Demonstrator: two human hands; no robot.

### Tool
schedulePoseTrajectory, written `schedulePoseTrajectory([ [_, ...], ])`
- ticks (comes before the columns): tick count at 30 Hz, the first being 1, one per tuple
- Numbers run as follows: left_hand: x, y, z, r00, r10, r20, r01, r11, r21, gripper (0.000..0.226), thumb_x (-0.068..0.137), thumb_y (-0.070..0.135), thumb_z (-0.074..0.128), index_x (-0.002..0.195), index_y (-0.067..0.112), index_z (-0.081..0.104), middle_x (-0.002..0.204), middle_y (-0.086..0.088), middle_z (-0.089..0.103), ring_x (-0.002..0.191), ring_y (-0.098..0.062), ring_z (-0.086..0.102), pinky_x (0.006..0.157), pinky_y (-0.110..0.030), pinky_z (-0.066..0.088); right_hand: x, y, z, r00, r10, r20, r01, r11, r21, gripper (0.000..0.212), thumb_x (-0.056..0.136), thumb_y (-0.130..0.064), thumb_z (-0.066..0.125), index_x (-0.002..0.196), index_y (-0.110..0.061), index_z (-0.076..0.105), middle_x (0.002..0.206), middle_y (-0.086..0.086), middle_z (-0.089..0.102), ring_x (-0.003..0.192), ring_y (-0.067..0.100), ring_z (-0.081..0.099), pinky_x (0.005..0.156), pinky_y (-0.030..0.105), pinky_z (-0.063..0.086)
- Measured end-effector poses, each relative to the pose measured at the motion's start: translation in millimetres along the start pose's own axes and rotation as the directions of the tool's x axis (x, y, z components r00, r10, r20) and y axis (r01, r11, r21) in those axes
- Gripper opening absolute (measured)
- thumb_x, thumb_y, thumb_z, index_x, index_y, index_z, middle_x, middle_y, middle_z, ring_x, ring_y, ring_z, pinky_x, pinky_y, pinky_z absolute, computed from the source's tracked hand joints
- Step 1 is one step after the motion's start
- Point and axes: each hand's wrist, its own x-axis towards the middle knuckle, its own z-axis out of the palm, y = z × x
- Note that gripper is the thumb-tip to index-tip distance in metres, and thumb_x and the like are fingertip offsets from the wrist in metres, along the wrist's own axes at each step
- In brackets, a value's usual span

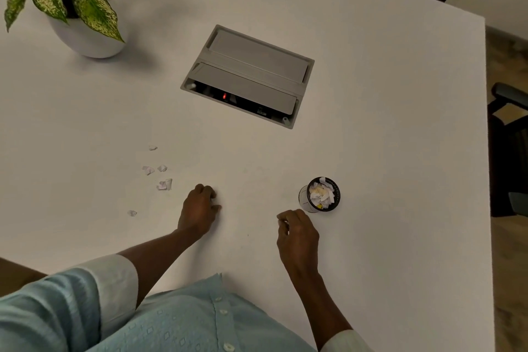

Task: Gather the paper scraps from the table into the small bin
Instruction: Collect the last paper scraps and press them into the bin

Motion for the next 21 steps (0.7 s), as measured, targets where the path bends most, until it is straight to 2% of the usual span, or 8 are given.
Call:
schedulePoseTrajectory([
  [1, 2, 3, 1, 1.000, 0.024, 0.011, -0.024, 0.999, 0.034, 0.008, 0.090, 0.002, 0.069, 0.097, 0.004, 0.065, 0.102, -0.009, 0.061, 0.091, -0.032, 0.061, 0.081, -0.044, 0.052, 2, 0, -2, 1.000, 0.005, -0.011, -0.005, 1.000, 0.006, 0.009, 0.090, -0.003, 0.072, 0.091, -0.012, 0.074, 0.088, -0.001, 0.068, 0.078, 0.015, 0.065, 0.069, 0.028, 0.057],
  [4, 10, 11, 1, 0.997, 0.028, 0.078, -0.035, 0.995, 0.096, 0.017, 0.085, -0.008, 0.056, 0.092, 0.004, 0.067, 0.099, -0.012, 0.064, 0.089, -0.035, 0.062, 0.078, -0.042, 0.051, 11, 2, -9, 0.996, 0.070, -0.059, -0.067, 0.997, 0.049, 0.011, 0.090, 0.000, 0.071, 0.092, -0.011, 0.074, 0.091, 0.000, 0.069, 0.080, 0.015, 0.067, 0.070, 0.028, 0.058],
  [7, 18, 20, 0, 0.990, 0.023, 0.140, -0.038, 0.994, 0.104, 0.017, 0.087, -0.003, 0.058, 0.097, 0.005, 0.069, 0.103, -0.011, 0.069, 0.096, -0.033, 0.065, 0.082, -0.039, 0.050, 21, 9, -21, 0.984, 0.124, -0.132, -0.114, 0.990, 0.079, 0.012, 0.089, 0.001, 0.072, 0.094, -0.010, 0.075, 0.095, 0.003, 0.072, 0.084, 0.019, 0.071, 0.074, 0.032, 0.060],
  [10, 22, 39, 1, 0.977, 0.095, 0.191, -0.108, 0.993, 0.056, 0.021, 0.085, -0.004, 0.061, 0.097, 0.009, 0.071, 0.101, -0.006, 0.073, 0.094, -0.027, 0.068, 0.082, -0.036, 0.054, 33, 16, -34, 0.964, 0.151, -0.219, -0.136, 0.987, 0.080, 0.013, 0.086, 0.002, 0.074, 0.092, -0.010, 0.075, 0.092, 0.005, 0.074, 0.081, 0.022, 0.072, 0.072, 0.033, 0.059],
  [13, 22, 81, 9, 0.966, 0.203, 0.159, -0.190, 0.977, -0.096, 0.021, 0.086, -0.005, 0.067, 0.089, 0.015, 0.072, 0.088, 0.002, 0.074, 0.076, -0.015, 0.068, 0.071, -0.022, 0.052, 44, 24, -45, 0.940, 0.193, -0.283, -0.175, 0.981, 0.088, 0.015, 0.085, 0.002, 0.074, 0.091, -0.012, 0.075, 0.089, 0.005, 0.073, 0.076, 0.023, 0.070, 0.068, 0.031, 0.056],
  [15, 21, 118, 16, 0.963, 0.242, 0.119, -0.213, 0.954, -0.213, 0.020, 0.086, 0.000, 0.073, 0.082, 0.019, 0.070, 0.073, 0.011, 0.070, 0.059, -0.007, 0.064, 0.061, -0.015, 0.048, 51, 30, -51, 0.925, 0.230, -0.301, -0.207, 0.972, 0.107, 0.014, 0.085, 0.002, 0.072, 0.091, -0.010, 0.074, 0.089, 0.006, 0.072, 0.077, 0.025, 0.070, 0.069, 0.038, 0.058],
  [17, 20, 153, 24, 0.956, 0.280, 0.092, -0.243, 0.924, -0.296, 0.016, 0.086, 0.005, 0.076, 0.080, 0.019, 0.070, 0.068, 0.010, 0.071, 0.056, -0.004, 0.064, 0.061, -0.020, 0.050, 56, 35, -55, 0.916, 0.257, -0.309, -0.227, 0.965, 0.129, 0.012, 0.087, 0.000, 0.070, 0.093, -0.010, 0.073, 0.089, 0.005, 0.073, 0.079, 0.025, 0.071, 0.069, 0.044, 0.060],
  [21, 18, 203, 37, 0.935, 0.342, 0.093, -0.288, 0.886, -0.363, 0.010, 0.084, 0.010, 0.080, 0.084, 0.018, 0.075, 0.080, 0.006, 0.078, 0.075, -0.012, 0.073, 0.072, -0.037, 0.061, 63, 41, -59, 0.910, 0.277, -0.309, -0.233, 0.957, 0.170, 0.009, 0.092, -0.004, 0.068, 0.095, -0.011, 0.073, 0.089, 0.003, 0.076, 0.078, 0.022, 0.072, 0.070, 0.044, 0.061],
])
